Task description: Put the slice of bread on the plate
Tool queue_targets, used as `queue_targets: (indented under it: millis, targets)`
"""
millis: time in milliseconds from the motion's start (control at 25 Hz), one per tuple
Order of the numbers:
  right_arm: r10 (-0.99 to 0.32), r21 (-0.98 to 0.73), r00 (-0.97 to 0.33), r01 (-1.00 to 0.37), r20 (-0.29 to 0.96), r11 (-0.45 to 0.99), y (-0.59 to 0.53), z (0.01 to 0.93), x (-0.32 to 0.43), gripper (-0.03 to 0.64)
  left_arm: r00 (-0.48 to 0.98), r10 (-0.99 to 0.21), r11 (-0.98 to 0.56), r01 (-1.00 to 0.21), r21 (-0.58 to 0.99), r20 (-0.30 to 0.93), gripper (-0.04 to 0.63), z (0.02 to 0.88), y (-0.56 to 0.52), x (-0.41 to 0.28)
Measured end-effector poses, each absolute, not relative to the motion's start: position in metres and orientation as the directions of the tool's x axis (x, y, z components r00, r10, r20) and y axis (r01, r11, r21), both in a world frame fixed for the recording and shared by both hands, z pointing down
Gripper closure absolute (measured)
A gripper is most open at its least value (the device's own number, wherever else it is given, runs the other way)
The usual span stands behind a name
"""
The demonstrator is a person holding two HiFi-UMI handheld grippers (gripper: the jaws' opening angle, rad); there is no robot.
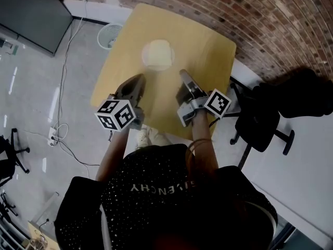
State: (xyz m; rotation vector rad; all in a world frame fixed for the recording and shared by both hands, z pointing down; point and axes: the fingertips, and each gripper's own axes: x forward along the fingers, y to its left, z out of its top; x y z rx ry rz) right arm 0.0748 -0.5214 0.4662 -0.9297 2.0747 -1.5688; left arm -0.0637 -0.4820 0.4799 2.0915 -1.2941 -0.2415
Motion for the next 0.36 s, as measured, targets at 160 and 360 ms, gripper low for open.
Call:
queue_targets:
  millis: [160,360]
  targets:
    - [-0.703,-0.956,-0.707,-0.255,0.082,0.145,-0.5233,0.4677,0.0779,0.606,0.492,-0.852,-0.297,-0.738,0.606,0.182,0.584,0.4767,-0.4766,-0.0622]
    - [-0.696,-0.954,-0.713,-0.257,0.081,0.152,-0.5230,0.4674,0.0743,0.606,0.488,-0.852,-0.284,-0.736,0.615,0.190,0.584,0.4779,-0.4715,-0.0636]
